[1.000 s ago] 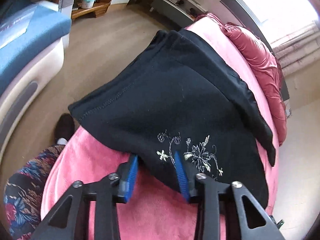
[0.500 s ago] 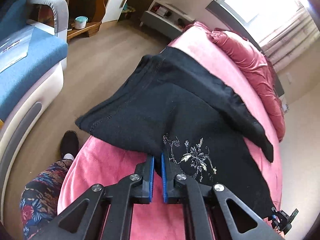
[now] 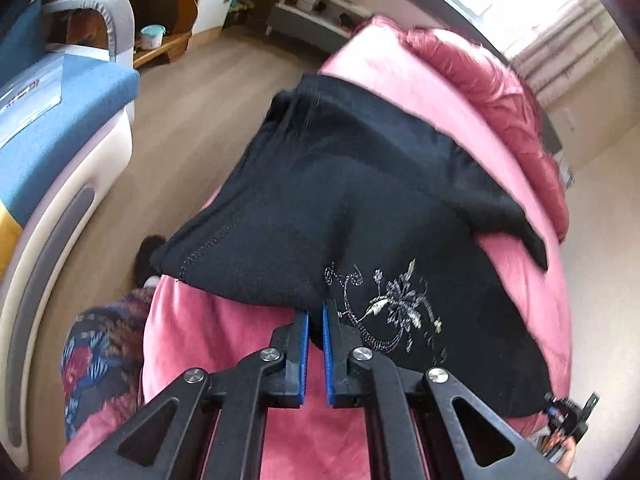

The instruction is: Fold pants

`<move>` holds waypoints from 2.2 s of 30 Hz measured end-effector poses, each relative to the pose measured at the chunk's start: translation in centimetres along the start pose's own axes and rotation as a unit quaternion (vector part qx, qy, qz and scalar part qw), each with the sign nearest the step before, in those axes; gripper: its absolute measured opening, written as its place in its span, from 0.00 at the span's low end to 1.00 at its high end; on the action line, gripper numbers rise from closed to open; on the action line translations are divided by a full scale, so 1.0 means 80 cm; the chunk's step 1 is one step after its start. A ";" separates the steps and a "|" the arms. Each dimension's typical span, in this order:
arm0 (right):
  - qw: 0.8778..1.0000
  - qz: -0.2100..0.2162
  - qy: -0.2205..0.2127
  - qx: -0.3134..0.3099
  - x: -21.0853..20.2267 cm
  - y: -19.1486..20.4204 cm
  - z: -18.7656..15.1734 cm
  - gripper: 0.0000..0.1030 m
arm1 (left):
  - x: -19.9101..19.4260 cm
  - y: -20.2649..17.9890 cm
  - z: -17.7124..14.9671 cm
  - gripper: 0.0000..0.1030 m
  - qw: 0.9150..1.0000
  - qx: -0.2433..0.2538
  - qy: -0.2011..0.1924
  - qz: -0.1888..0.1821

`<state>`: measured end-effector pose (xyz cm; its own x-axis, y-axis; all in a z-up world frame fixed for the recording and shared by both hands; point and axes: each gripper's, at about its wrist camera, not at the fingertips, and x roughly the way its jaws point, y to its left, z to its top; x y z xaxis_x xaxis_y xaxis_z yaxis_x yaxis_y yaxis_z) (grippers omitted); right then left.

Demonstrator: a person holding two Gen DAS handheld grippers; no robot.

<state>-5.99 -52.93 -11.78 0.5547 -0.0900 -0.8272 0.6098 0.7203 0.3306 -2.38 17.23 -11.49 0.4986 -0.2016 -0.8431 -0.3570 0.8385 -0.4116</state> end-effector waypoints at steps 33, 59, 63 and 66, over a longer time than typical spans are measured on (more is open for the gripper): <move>0.960 0.020 0.050 -0.275 0.043 0.252 -0.096 0.61 | 0.070 0.011 0.235 0.33 0.999 -0.027 0.003 0.036; 0.981 -0.175 0.020 -0.084 0.068 0.114 -0.048 0.80 | 0.255 0.032 0.399 0.27 0.982 -0.184 0.046 -0.006; 0.980 -0.177 0.020 -0.084 0.072 0.118 -0.047 0.82 | 0.247 0.003 0.397 0.15 0.993 -0.113 0.039 0.003; 0.980 -0.178 0.021 -0.086 0.073 0.117 -0.046 0.83 | 0.226 -0.003 0.390 0.03 0.995 -0.095 0.017 -0.005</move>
<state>0.90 -44.20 -15.17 0.2977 -0.3314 -0.8953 0.6542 0.7538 -0.0614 31.38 29.20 -15.86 0.4777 -0.2290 -0.8482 -0.4971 0.7256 -0.4758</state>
